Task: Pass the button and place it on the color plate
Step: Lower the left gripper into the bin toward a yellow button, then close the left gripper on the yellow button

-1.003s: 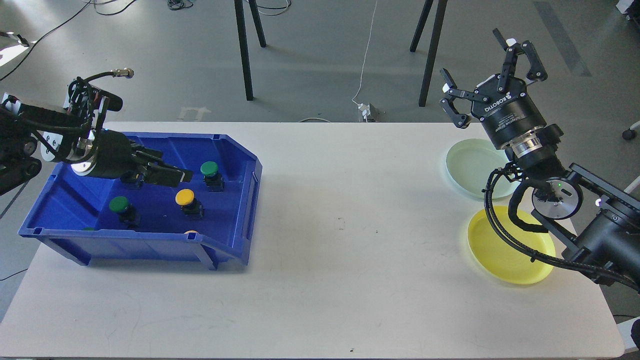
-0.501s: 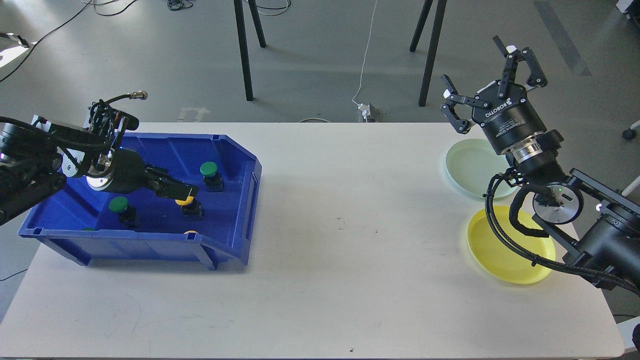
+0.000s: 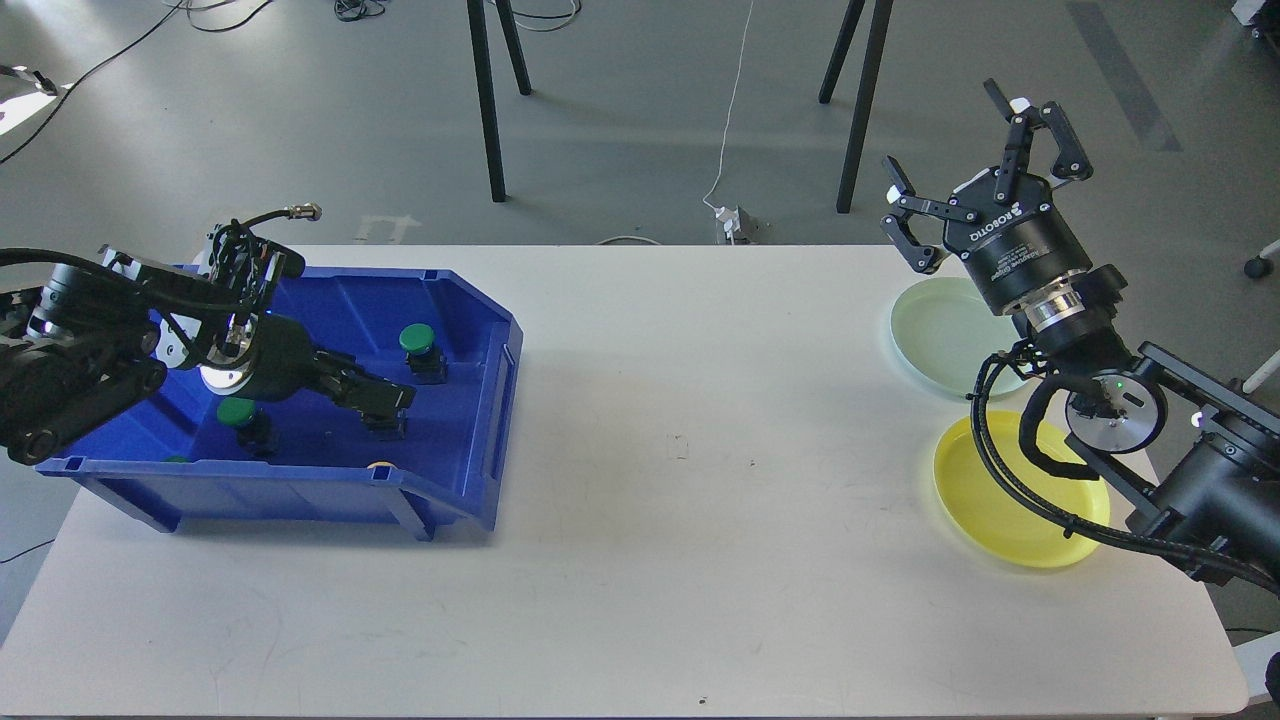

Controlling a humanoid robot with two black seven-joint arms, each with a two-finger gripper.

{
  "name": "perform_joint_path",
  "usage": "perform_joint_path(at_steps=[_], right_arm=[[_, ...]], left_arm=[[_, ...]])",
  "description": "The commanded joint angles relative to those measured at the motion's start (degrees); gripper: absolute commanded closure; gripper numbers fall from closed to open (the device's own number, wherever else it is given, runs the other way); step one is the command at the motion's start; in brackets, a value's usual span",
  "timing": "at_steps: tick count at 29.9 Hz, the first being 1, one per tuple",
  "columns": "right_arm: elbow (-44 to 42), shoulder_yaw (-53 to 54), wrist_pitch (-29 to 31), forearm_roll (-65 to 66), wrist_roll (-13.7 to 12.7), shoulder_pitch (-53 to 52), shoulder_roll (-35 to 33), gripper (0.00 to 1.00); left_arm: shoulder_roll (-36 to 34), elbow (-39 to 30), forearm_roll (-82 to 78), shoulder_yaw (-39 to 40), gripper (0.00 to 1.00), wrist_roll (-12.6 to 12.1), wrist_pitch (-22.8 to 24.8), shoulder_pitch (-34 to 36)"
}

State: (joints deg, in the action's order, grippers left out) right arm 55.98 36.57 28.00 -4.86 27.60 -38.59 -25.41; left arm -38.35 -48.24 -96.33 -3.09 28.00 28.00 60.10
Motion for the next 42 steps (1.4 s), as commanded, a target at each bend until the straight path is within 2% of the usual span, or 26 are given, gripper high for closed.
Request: perform_joint_path(at_steps=[1,19,32,42], right_arm=[[0.01,0.08,0.00,0.47,0.00,0.09,-0.08,0.01],[0.54,0.34,0.00,0.47,0.00,1.58,-0.34,0.01],[0.54,0.43,0.00,0.47,0.00,2.20,-0.34,0.01],[0.45,0.43,0.00,0.55,0.00,2.46,-0.34,0.01]], left_arm=[[0.74,0.42,-0.09,0.02,0.02,0.00,0.00,-0.07],[3.72,7.28,0.17,-0.07,0.02,0.00,0.00,-2.01],[4.69,7.55,0.26,-0.07,0.04,0.00,0.00,-2.10],[5.21,9.30,0.53,0.11,0.11,0.00,0.00,-2.10]])
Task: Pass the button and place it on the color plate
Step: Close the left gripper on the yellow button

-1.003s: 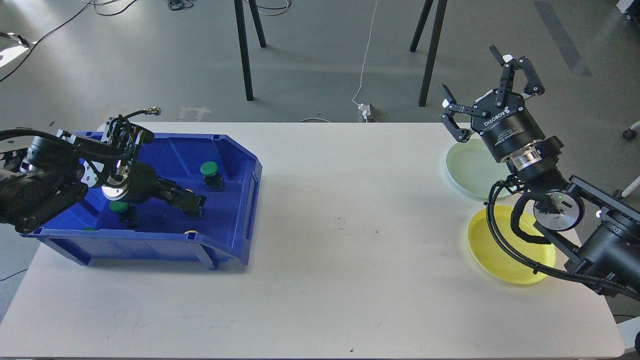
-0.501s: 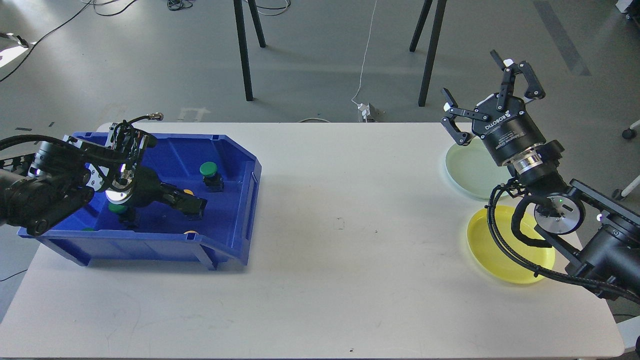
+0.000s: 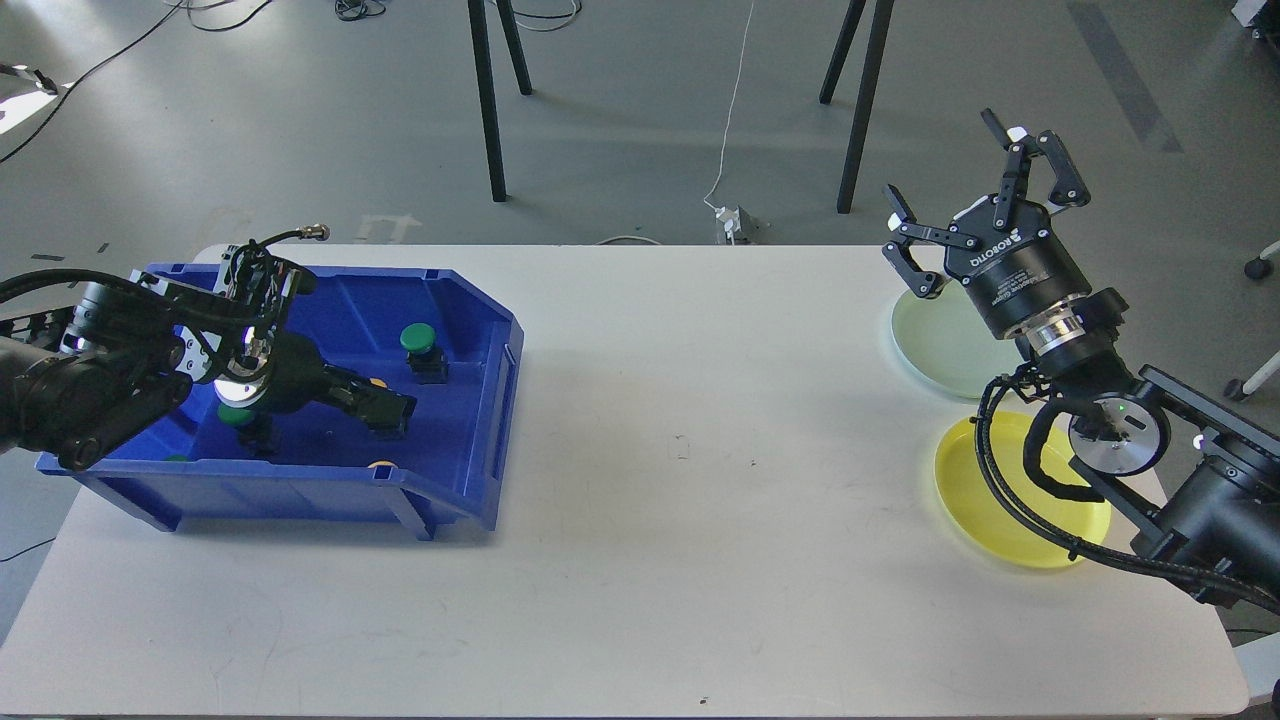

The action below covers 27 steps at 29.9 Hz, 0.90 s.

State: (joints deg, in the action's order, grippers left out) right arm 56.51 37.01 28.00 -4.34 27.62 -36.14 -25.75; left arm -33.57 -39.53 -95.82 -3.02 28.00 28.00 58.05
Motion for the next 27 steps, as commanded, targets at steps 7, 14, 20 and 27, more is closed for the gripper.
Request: perform_joint_path(at_steps=[7,14,20,27], right_arm=[[-0.17,-0.01,0.00,0.03,-0.02,0.27,0.00,0.01],[-0.17,-0.01,0.00,0.03,-0.02,0.71,-0.09,0.01],[-0.17,-0.01,0.00,0.03,-0.02,0.98,-0.09,0.01],[-0.26,-0.01,0.00,0.03,-0.02,1.33,-0.09,0.01]], left_arm=[[1.05,1.30,-0.07,0.03,0.34,0.00,0.00,-0.04],[1.14,1.30,-0.07,0.03,0.40,0.00,0.00,-0.12],[1.14,1.30,-0.16,-0.05,0.49,0.00,0.00,-0.91],[1.05,1.30,-0.16,-0.05,0.67,0.00,0.00,-1.44]])
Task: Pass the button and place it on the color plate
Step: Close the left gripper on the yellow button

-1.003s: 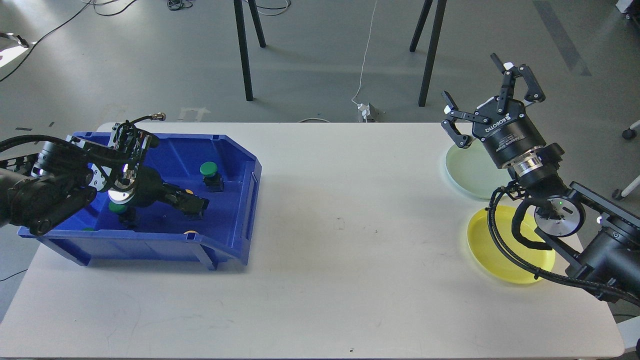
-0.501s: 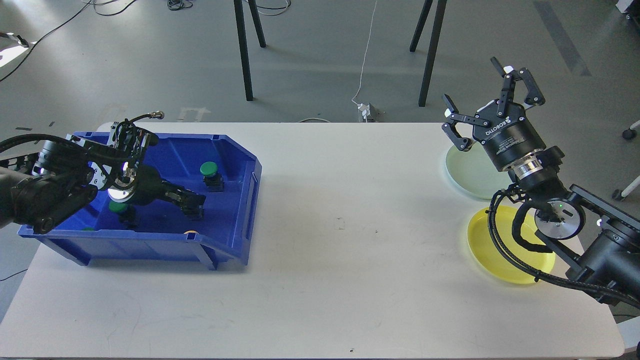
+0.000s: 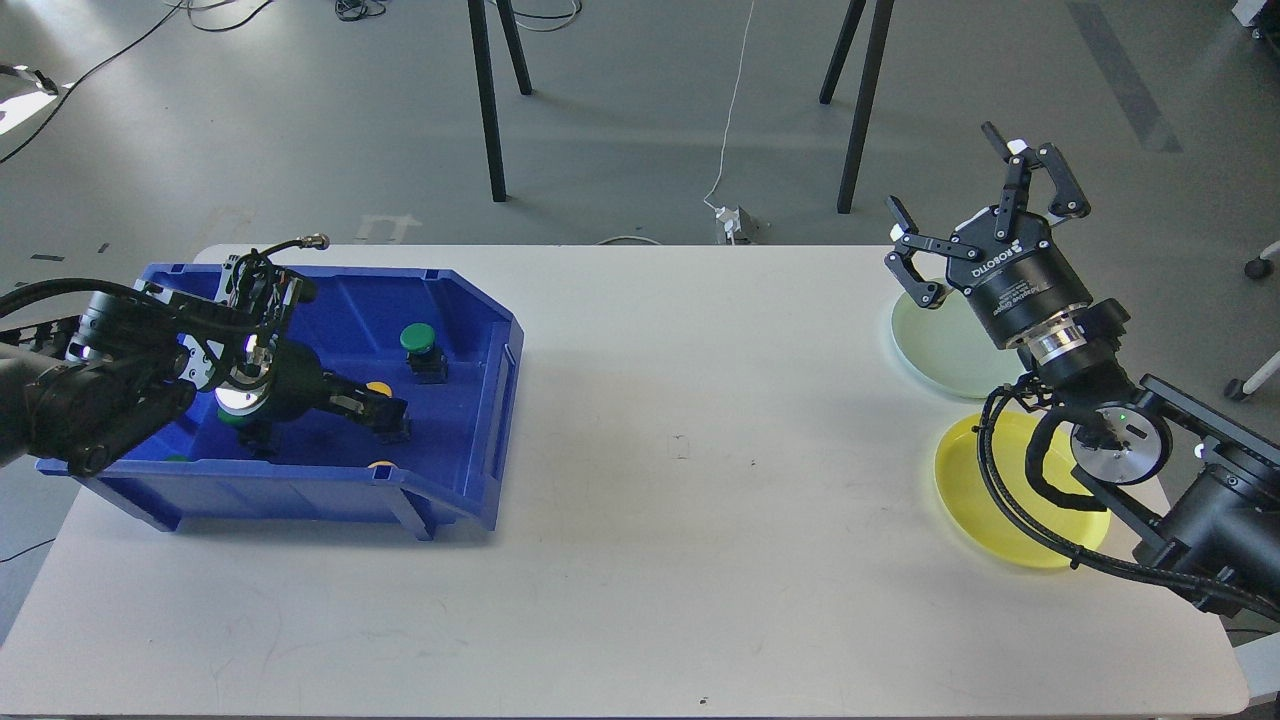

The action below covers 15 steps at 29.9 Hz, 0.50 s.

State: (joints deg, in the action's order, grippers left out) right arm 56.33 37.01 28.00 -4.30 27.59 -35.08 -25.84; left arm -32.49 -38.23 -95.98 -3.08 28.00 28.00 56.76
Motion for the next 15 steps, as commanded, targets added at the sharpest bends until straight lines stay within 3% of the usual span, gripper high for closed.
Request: perform_joint_path(at_steps=[1,3,4,15], right_arm=[[-0.08,-0.01,0.00,0.00,0.00,0.36,0.00,0.01],[-0.08,-0.01,0.00,0.00,0.00,0.36,0.00,0.01],[-0.08,-0.01,0.00,0.00,0.00,0.36,0.00,0.01],[0.01,0.08,0.00,0.00,0.09,0.62,0.00,0.01]], left_arm=[[-0.03,0.00,0.00,0.00,0.73,0.00,0.00,-0.16],[-0.03,0.00,0.00,0.00,0.89,0.00,0.00,-0.16],[-0.03,0.00,0.00,0.00,0.92,0.00,0.00,-0.16],[-0.56,-1.41,0.09,0.61,0.92,0.00,0.00,0.63]])
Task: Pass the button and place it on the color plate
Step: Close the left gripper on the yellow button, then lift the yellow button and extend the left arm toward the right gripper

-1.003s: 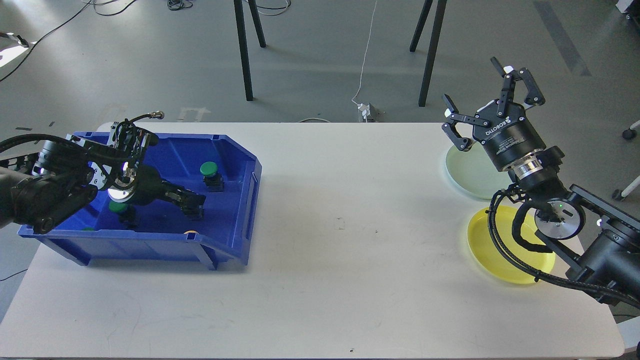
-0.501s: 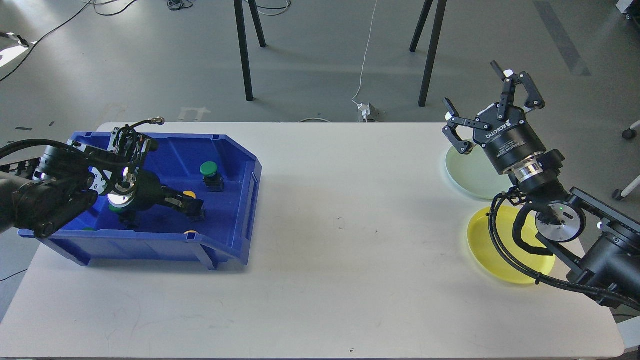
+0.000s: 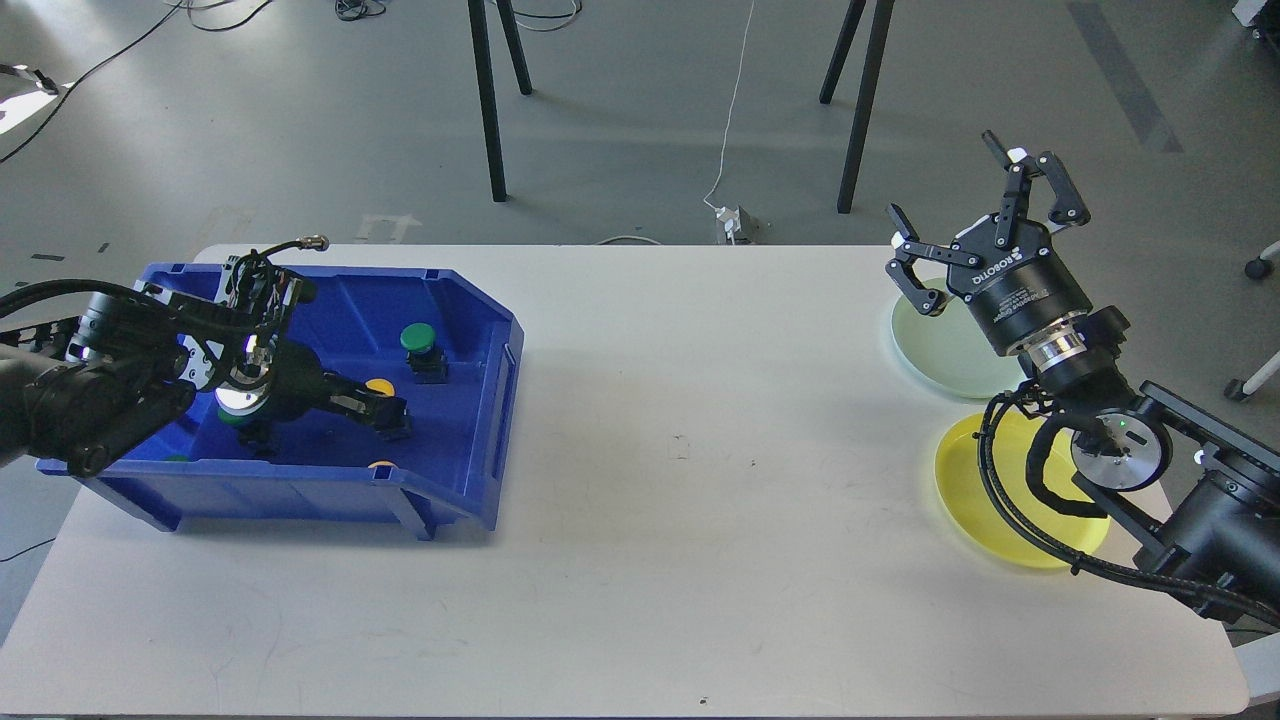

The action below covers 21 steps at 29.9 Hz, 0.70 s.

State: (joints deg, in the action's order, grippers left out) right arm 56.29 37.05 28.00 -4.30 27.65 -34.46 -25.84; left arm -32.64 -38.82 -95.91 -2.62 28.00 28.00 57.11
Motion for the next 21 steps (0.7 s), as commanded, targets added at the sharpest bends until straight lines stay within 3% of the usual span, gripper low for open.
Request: perform_joint_path(at_steps=[1,6,13,21], right_arm=[[0.05,0.13,0.00,0.00,0.04,0.01,0.00,0.01],[-0.12,0.22,0.00,0.00,0.04,0.09,0.00,0.01],[-0.21,0.31,0.00,-0.09,-0.05,0.97,0.09,0.01],[-1.00,11.73,0.00,-1.50,0.35,2.47,-0.26,0.01]], left_arm=[[-0.76,-1.34,0.02,0.25,0.92,0.00,0.00,0.45],[-5.85,-6.43,-0.07,0.25,0.92,0.00,0.00,2.56],[-15.95,-19.79,0.02,0.86,0.92,0.00,0.00,5.02],[-27.20,-32.63,5.71,12.10,0.92,0.00,0.00,5.64]])
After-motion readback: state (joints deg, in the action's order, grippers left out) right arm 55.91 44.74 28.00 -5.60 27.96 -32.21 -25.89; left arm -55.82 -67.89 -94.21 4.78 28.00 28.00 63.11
